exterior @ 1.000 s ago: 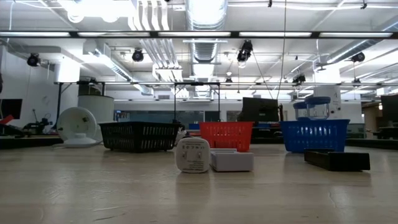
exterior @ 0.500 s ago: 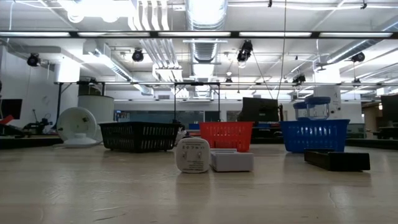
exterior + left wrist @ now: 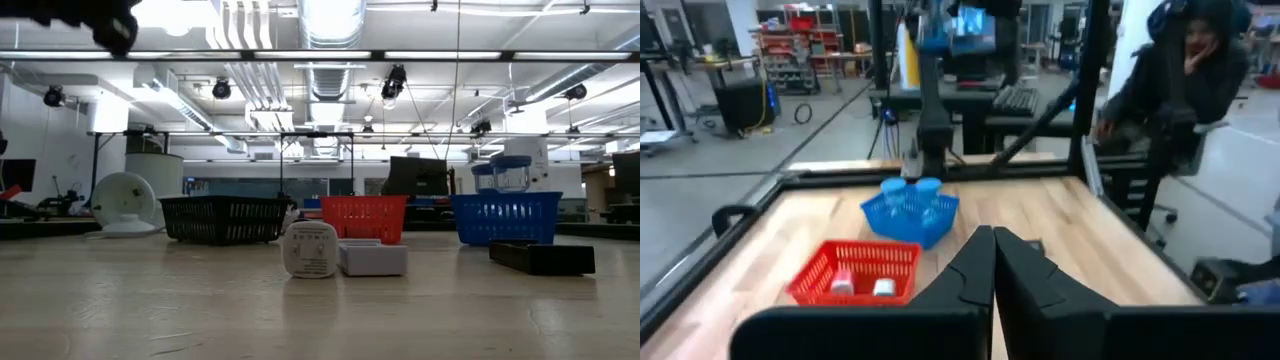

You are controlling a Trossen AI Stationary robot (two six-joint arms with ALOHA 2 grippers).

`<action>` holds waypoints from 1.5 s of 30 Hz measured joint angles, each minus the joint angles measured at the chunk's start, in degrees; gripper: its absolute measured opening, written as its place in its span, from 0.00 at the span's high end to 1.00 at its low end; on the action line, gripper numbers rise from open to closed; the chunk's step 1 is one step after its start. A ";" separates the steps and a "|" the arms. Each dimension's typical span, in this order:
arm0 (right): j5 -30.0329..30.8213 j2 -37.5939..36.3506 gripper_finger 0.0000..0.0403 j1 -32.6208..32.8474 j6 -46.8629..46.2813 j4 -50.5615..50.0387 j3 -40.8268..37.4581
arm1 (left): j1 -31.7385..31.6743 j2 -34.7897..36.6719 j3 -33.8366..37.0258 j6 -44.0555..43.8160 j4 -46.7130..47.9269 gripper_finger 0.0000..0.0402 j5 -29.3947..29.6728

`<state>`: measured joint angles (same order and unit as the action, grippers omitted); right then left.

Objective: Pick & Place Office items
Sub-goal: Put the black hourglass into the blue basket

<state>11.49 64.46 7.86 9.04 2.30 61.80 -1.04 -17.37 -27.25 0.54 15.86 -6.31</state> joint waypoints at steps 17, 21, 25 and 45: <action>-4.04 -18.33 0.54 0.00 -4.78 -14.01 -2.54 | 0.00 15.38 24.42 -2.70 -15.40 0.97 6.50; -3.96 -24.24 0.54 0.00 -5.42 -13.98 -5.36 | 0.00 15.55 26.65 -1.38 -16.88 0.98 8.44; -2.45 -30.16 0.54 -0.04 -5.67 -14.17 -9.28 | 0.00 15.30 26.72 -1.15 -17.62 0.98 9.48; 0.70 -60.37 0.54 0.00 -9.07 -6.30 -38.98 | 0.00 15.41 26.76 -1.72 -17.97 0.97 9.44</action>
<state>12.18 4.09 7.86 -0.03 -4.00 22.82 -1.04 -1.96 -0.49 -1.18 -2.11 3.14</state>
